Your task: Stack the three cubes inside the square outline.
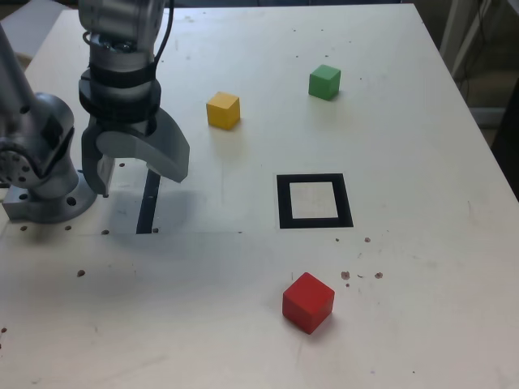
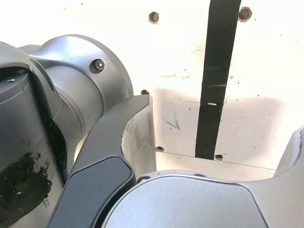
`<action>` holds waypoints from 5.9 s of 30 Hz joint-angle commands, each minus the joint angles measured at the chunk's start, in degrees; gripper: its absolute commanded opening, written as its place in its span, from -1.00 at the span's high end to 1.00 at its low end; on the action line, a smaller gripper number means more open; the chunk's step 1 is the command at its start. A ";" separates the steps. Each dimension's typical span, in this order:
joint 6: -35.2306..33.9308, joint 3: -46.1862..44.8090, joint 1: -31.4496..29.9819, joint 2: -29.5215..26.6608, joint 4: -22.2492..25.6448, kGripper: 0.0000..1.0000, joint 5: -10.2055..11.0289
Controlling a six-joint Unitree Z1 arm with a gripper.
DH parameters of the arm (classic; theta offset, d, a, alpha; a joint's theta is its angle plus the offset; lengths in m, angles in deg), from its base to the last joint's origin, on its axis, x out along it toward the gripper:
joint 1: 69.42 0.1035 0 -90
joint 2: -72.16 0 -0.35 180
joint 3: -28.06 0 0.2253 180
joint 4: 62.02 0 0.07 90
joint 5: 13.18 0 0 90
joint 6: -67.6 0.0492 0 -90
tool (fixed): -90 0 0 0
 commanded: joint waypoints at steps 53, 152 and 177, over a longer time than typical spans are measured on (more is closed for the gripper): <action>3.80 49.99 -33.34 24.37 24.76 -0.94 5.10; -7.81 48.52 -4.31 28.92 11.92 0.85 3.53; -3.97 43.45 -1.03 33.89 4.23 0.84 2.54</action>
